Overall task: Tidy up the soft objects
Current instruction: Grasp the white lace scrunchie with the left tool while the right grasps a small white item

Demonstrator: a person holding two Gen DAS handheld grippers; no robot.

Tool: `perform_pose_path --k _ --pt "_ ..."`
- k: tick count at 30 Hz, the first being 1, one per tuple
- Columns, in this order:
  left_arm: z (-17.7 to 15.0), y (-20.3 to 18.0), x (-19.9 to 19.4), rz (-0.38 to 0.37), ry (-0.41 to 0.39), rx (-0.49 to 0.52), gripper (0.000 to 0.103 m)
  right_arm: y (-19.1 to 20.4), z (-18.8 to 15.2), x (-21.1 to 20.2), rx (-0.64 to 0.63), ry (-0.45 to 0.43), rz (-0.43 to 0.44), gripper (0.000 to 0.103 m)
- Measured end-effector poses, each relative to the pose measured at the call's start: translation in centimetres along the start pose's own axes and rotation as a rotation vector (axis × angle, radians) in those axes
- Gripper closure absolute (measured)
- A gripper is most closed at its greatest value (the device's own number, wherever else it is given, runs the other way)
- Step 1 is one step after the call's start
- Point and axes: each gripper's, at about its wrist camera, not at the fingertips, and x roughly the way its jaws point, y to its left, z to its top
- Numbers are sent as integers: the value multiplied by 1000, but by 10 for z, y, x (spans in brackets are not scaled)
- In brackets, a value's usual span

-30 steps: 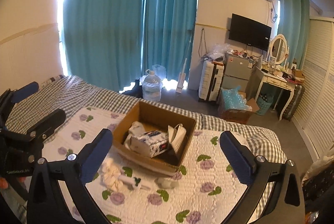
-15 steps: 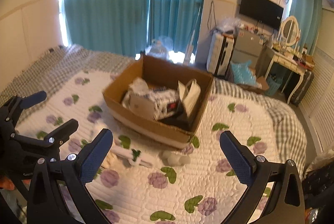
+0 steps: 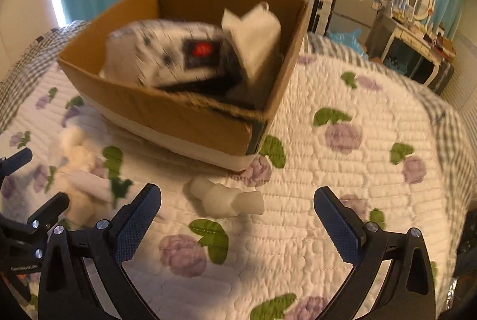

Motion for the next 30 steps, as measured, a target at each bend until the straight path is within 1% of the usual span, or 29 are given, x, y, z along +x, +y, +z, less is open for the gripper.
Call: perform_pose_path --k 1,3,4,5,6,7,8,9,10,11,13,16,17,19,22,24,27,30 --pt "-1 -1 4 -3 17 0 1 -1 -1 5 2 8 5 1" --pt "-3 -2 10 -8 34 5 2 -3 -3 16 14 33 31 7" --pt "-3 -3 11 -12 34 7 7 -3 -3 21 16 47 44 9" --pt "-3 -4 12 -19 34 9 10 -2 -3 24 10 53 47 11" --pt "-4 -5 14 -34 39 10 11 0 -3 27 0 58 45 16" --pt "-4 -5 15 -38 42 10 11 2 -2 29 -9 62 42 19" --pt "-5 -6 15 -38 44 8 11 3 -2 31 -15 65 42 25" --pt "-6 -6 15 -43 44 7 17 3 -2 33 -17 69 44 31" --pt "-6 -6 16 -53 45 7 26 4 -3 34 -17 69 42 36" --pt "-6 -7 16 -70 46 7 29 4 -3 35 -19 68 31 42" --pt "-4 -7 16 -86 44 15 38 4 -4 33 -24 55 26 44" --pt "-5 -12 14 -94 40 35 45 1 -6 26 -19 28 26 53" --pt "-6 -12 13 -97 39 37 48 -1 -8 23 -14 21 27 58" --pt "-6 -13 12 -116 42 40 64 -4 -10 20 -4 15 31 59" --pt "-7 -18 8 -127 41 54 79 -5 -15 16 -6 5 32 66" --pt "-8 -22 4 -127 37 64 81 -4 -16 14 -12 -3 32 71" --pt "-8 -20 2 -125 37 63 85 -3 -19 10 -19 -11 31 73" --pt "-6 -17 -3 -125 38 57 87 -2 -24 4 -21 -16 34 74"
